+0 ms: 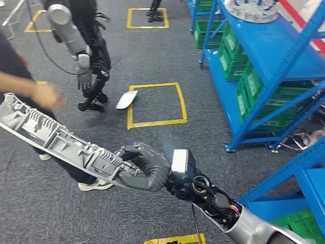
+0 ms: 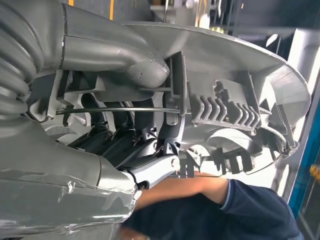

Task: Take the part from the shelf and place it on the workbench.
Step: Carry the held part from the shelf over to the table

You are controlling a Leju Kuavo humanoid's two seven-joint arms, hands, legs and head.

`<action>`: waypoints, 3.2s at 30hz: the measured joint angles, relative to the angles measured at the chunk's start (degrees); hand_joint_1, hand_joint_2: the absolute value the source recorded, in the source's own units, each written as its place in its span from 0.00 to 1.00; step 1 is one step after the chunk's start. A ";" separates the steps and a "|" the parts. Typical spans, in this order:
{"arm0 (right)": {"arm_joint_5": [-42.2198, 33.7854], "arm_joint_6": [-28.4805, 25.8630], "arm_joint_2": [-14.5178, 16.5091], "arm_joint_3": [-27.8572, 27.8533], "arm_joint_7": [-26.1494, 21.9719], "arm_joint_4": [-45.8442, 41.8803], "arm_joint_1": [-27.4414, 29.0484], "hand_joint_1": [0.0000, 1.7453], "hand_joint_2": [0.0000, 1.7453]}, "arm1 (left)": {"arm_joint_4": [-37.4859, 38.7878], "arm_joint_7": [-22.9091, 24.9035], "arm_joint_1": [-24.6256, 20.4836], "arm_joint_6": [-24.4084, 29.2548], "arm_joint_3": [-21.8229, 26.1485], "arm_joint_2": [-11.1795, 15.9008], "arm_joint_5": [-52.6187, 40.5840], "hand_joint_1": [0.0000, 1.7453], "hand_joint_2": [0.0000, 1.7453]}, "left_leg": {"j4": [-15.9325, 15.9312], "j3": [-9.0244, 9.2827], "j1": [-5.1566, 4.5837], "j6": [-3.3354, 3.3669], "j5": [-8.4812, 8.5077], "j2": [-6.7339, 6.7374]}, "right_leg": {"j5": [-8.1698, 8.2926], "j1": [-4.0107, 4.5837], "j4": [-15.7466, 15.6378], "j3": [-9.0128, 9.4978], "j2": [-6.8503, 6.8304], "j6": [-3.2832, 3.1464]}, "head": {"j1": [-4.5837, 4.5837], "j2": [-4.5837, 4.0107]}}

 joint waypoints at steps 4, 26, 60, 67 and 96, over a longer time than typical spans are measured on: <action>0.00 -0.05 0.01 0.01 0.18 -0.03 -0.18 1.00 1.00 | 0.00 -0.07 -0.05 -0.26 0.00 -0.37 0.06 0.00 1.00 | 0.02 -0.30 0.10 -0.67 0.13 -2.54 | 4.37 0.57 -11.07 4.49 3.51 -1.58 | -0.09 0.00; -0.02 0.21 0.08 0.41 0.93 0.01 -0.29 1.00 1.00 | -0.02 -0.12 -0.03 -0.26 -0.02 -0.38 0.78 0.00 1.00 | 0.07 -0.15 0.42 -0.07 -0.31 3.59 | -3.67 0.12 1.41 0.07 -1.70 0.78 | -0.50 0.00; -0.92 0.68 0.14 0.40 1.25 0.01 -0.28 1.00 1.00 | 0.01 -0.23 -0.03 0.10 -0.02 -0.74 0.72 0.00 1.00 | 0.63 -0.63 0.24 -0.40 -0.36 0.94 | -2.98 -0.04 4.50 -1.92 -0.68 -0.12 | 0.02 0.00; -0.84 0.68 0.16 0.40 1.32 -0.03 -0.43 1.00 1.00 | 0.01 -0.23 0.01 0.10 -0.02 -1.10 0.54 0.00 1.00 | 0.19 -1.07 0.65 -1.68 0.25 -3.17 | 4.21 0.62 -11.42 4.82 2.47 -2.31 | 0.35 0.00; -1.90 3.03 0.43 2.30 0.73 1.15 -2.61 1.00 1.00 | 0.01 -1.01 -0.28 1.85 0.08 -0.45 3.39 0.00 1.00 | 0.59 -1.82 0.46 -1.37 0.81 -2.65 | 3.57 0.83 -10.57 4.74 3.42 -1.99 | 0.04 0.00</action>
